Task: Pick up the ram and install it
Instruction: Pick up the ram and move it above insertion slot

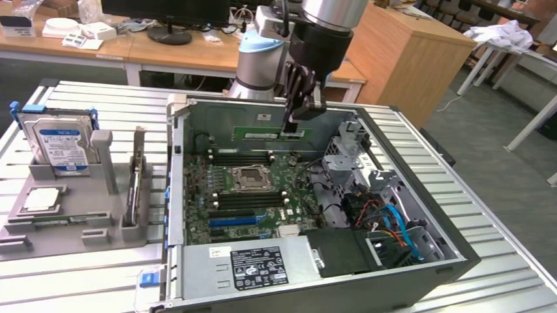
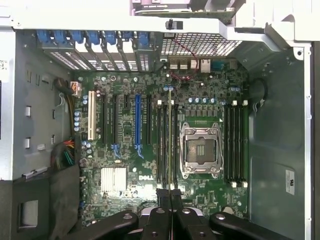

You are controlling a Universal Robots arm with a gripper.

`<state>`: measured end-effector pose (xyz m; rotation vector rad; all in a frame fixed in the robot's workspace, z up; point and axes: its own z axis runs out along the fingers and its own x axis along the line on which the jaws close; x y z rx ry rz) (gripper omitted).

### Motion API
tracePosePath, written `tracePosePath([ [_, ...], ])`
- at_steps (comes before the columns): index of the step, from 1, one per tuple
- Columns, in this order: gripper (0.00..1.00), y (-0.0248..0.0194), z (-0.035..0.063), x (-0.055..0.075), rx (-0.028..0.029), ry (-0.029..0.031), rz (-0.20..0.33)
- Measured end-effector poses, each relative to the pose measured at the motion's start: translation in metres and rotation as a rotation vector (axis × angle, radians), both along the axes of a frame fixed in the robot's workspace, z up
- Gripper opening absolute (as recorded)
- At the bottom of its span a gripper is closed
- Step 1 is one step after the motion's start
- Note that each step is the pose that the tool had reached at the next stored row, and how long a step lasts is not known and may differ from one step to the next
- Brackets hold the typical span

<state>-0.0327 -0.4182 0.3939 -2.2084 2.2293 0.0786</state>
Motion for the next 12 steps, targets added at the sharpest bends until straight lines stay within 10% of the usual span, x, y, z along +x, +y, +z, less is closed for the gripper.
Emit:
tracePosePath([
  [12,0.11,0.0,-0.0087,0.0,0.0001,-0.0001,0.0],
])
